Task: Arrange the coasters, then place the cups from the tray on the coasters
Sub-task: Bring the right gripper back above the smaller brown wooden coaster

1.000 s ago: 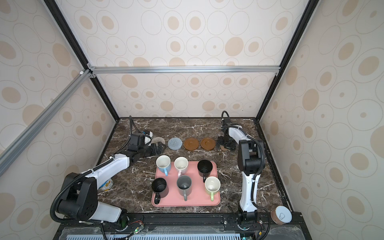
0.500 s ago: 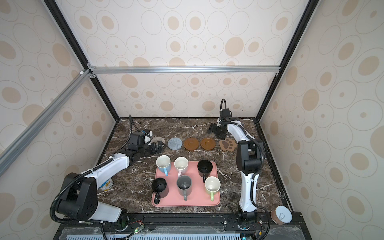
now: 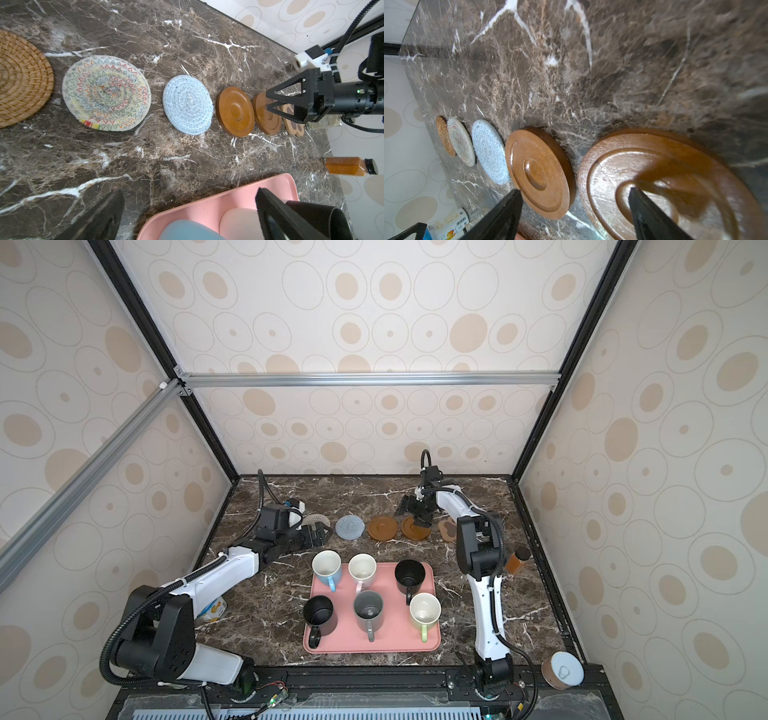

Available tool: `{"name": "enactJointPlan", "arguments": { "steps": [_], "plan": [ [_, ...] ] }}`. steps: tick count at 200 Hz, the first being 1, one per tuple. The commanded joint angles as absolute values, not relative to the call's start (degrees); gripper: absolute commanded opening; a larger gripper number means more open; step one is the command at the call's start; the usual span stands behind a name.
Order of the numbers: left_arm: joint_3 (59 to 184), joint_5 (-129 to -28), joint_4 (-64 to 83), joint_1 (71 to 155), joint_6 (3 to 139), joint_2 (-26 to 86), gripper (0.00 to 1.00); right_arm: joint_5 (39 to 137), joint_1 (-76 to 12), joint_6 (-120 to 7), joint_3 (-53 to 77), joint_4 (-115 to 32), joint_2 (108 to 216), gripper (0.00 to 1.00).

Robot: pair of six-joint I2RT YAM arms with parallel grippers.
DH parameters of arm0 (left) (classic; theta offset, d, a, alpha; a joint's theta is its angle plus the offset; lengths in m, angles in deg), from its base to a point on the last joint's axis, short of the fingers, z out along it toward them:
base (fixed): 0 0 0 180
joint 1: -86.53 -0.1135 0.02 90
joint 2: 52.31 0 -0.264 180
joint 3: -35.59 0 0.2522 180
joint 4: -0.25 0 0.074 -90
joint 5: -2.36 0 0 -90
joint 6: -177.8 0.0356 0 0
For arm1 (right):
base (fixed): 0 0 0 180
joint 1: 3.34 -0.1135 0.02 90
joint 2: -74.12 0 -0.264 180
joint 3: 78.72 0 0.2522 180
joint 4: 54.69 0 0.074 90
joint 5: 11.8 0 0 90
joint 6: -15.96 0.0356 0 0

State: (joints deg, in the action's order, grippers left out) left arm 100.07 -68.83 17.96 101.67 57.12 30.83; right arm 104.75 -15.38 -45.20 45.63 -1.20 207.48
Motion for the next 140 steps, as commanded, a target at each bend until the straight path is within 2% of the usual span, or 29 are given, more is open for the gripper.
{"name": "enactJointPlan", "arguments": {
  "steps": [1,81,140],
  "plan": [
    [100.7,-69.2,17.9,101.4,56.8,30.0,1.00,102.1,-15.2,-45.2,46.5,2.3,208.0,0.84],
    [101.1,-69.0,17.8,101.5,56.7,30.3,1.00,97.3,-15.2,-47.7,44.8,7.3,206.7,0.84],
    [101.1,-68.9,17.7,101.5,56.6,30.4,1.00,97.7,-15.3,-48.2,45.1,8.6,205.8,0.84]
  ]
}}
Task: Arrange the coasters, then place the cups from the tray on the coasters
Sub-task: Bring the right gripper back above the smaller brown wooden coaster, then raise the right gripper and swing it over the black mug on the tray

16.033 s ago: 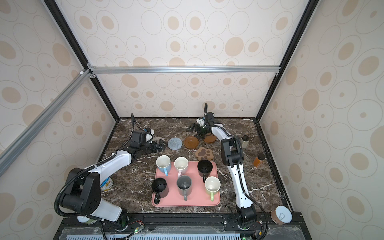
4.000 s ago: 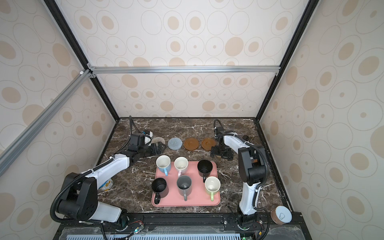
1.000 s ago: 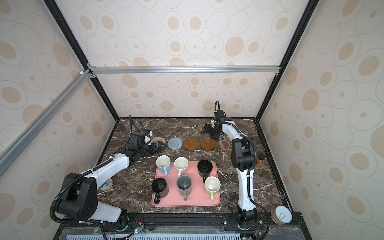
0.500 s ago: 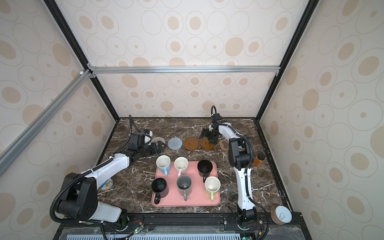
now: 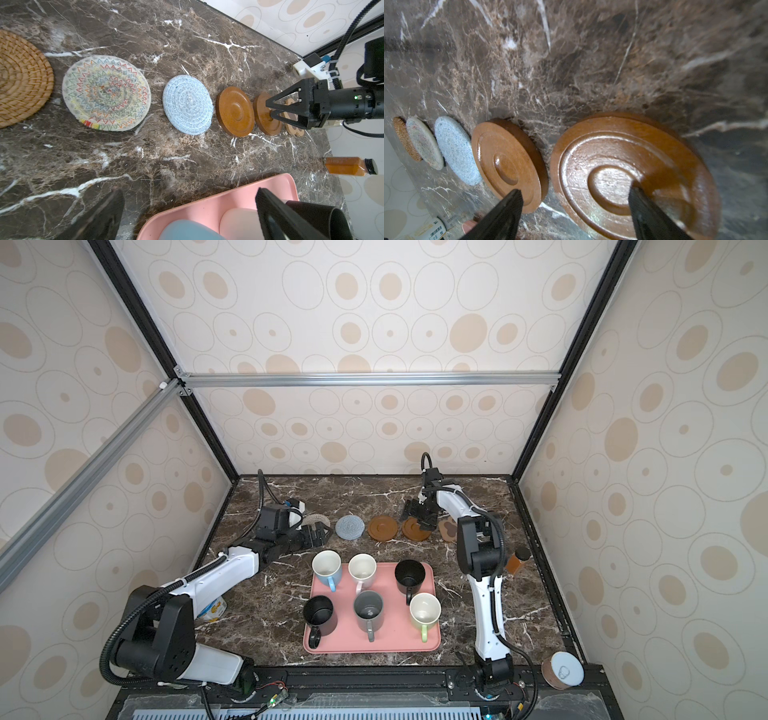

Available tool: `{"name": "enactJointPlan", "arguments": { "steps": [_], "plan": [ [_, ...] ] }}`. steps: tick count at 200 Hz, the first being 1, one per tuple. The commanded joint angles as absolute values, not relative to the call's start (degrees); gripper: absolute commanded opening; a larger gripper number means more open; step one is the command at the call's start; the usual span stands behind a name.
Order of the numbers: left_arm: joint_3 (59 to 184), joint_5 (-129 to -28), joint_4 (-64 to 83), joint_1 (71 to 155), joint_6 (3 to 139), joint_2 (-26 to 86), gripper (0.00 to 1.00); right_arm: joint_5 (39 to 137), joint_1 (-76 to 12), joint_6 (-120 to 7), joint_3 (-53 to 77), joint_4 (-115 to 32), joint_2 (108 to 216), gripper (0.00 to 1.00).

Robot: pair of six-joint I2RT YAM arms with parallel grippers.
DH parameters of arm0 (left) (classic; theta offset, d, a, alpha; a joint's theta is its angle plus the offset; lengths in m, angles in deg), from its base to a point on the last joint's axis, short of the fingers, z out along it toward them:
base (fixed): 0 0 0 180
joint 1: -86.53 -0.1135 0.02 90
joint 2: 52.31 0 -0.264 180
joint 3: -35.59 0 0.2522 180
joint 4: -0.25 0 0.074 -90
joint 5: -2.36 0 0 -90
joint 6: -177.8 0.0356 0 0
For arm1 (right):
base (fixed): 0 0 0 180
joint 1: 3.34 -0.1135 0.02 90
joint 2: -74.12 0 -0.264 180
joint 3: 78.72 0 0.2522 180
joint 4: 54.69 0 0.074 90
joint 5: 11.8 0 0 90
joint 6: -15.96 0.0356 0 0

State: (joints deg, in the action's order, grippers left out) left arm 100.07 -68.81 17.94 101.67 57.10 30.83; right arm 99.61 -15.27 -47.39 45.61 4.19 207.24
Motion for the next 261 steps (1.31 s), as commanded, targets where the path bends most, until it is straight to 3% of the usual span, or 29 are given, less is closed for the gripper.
{"name": "enactJointPlan", "arguments": {
  "steps": [1,119,190,261],
  "plan": [
    [101.1,-68.8,17.8,101.5,56.6,30.3,1.00,97.7,-15.2,-48.2,45.1,8.6,205.8,0.84],
    [100.9,-69.0,17.2,101.5,56.5,30.6,1.00,98.8,-15.3,-47.8,45.2,8.5,205.5,0.84],
    [101.8,-68.7,16.6,101.4,57.7,30.3,1.00,99.6,-15.3,-48.7,52.9,11.0,203.5,0.89],
    [101.4,-70.3,14.5,101.5,57.2,28.5,1.00,98.0,-15.3,-53.8,54.3,15.0,192.7,0.90]
  ]
}}
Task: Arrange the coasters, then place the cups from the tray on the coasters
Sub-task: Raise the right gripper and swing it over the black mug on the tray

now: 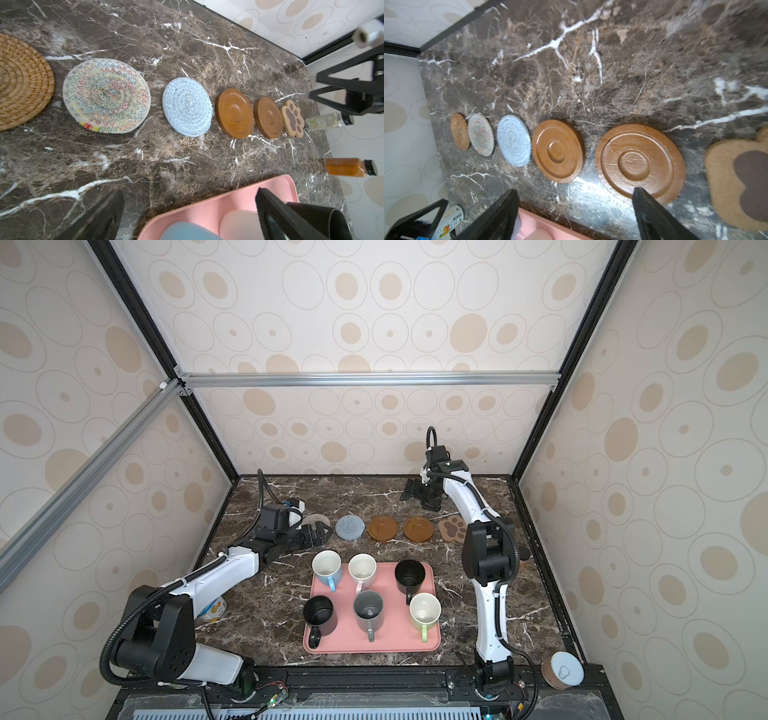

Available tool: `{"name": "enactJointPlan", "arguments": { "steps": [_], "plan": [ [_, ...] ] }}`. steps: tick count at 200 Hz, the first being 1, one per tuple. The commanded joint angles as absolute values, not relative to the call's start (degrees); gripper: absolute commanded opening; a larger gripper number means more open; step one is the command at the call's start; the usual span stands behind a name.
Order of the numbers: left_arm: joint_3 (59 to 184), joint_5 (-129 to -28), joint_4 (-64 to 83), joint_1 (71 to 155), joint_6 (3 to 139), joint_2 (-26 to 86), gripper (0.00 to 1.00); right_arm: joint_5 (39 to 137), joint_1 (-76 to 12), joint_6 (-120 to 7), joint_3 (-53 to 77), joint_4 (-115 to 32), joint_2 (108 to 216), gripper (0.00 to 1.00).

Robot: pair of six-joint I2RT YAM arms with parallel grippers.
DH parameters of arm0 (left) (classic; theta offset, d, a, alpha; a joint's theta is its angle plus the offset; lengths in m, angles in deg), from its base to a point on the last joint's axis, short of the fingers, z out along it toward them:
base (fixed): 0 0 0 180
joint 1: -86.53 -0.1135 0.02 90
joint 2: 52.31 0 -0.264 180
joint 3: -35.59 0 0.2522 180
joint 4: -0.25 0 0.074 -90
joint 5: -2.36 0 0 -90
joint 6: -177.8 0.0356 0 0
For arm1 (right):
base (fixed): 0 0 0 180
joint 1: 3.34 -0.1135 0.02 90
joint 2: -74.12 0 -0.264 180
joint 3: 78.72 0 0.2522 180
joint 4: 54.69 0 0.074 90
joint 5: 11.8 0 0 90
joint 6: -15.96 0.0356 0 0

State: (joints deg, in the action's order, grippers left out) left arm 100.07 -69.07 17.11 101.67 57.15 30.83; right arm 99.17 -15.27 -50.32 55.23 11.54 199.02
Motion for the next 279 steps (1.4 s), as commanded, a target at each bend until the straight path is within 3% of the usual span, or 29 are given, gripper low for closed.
{"name": "enactJointPlan", "arguments": {
  "steps": [1,67,145,279],
  "plan": [
    [101.4,-70.3,14.5,101.4,57.2,28.5,1.00,97.9,-15.3,-53.8,54.1,15.0,192.5,0.90],
    [101.1,-72.1,12.1,101.3,57.6,26.5,1.00,90.5,-16.1,-58.6,38.8,16.7,177.4,0.90],
    [101.9,-72.9,10.8,101.4,57.7,27.0,1.00,83.4,-20.8,-58.3,26.2,20.0,167.4,0.89],
    [102.0,-72.4,8.7,101.4,56.3,27.2,1.00,78.9,-29.8,-50.8,12.8,23.0,158.1,0.87]
  ]
}}
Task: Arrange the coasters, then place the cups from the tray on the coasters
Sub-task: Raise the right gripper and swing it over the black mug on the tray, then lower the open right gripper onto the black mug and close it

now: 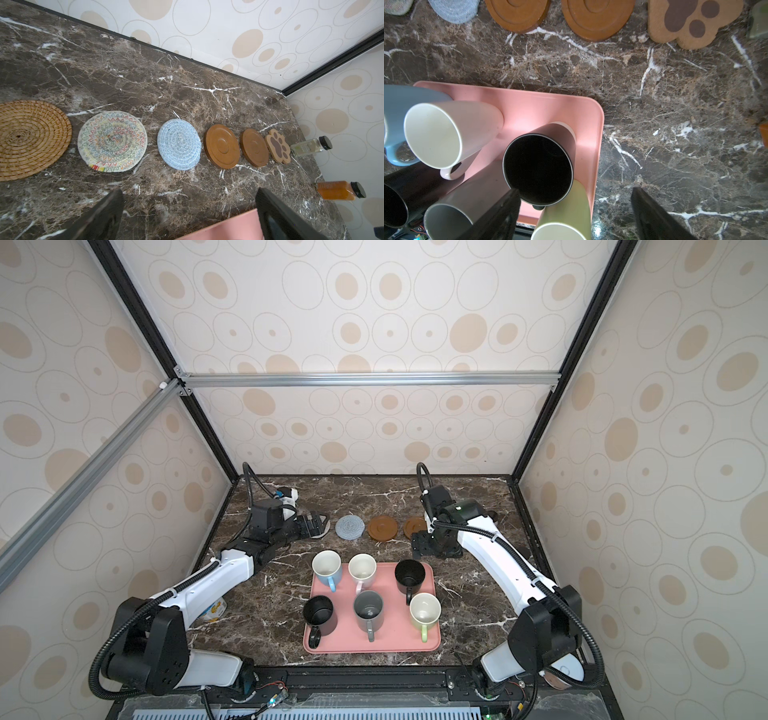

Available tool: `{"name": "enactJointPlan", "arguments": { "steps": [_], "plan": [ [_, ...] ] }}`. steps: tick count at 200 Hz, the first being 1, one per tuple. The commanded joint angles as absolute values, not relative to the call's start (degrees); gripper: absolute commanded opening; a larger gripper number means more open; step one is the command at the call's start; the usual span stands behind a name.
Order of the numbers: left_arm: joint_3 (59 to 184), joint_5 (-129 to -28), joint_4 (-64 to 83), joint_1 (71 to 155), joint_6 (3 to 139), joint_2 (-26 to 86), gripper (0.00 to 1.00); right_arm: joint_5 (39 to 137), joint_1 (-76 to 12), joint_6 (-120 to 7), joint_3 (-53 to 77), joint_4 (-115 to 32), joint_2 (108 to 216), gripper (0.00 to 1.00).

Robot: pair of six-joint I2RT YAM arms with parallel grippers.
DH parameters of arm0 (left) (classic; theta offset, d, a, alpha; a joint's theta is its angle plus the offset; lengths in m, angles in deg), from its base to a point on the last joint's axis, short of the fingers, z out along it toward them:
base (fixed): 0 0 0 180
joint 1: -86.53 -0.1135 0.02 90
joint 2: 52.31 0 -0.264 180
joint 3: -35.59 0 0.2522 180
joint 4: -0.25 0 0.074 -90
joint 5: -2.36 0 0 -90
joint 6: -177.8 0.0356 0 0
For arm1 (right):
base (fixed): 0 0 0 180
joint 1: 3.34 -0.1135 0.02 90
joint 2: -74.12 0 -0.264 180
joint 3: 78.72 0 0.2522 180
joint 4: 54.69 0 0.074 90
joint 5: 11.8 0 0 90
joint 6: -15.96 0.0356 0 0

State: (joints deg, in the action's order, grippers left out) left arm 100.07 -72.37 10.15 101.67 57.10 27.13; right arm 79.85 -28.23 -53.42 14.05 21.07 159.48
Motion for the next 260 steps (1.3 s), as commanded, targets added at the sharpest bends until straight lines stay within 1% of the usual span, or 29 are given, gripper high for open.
{"name": "enactJointPlan", "arguments": {
  "steps": [1,90,260],
  "plan": [
    [102.0,-72.4,8.7,101.4,56.3,27.2,1.00,78.9,-29.9,-50.8,12.8,23.0,158.1,0.87],
    [102.2,-72.0,8.4,101.4,55.9,27.5,1.00,78.3,-35.1,-47.1,8.6,23.6,157.7,0.85],
    [100.1,-72.1,8.6,101.5,55.0,25.6,1.00,77.9,-41.0,-43.8,7.2,23.4,158.7,0.81]
  ]
}}
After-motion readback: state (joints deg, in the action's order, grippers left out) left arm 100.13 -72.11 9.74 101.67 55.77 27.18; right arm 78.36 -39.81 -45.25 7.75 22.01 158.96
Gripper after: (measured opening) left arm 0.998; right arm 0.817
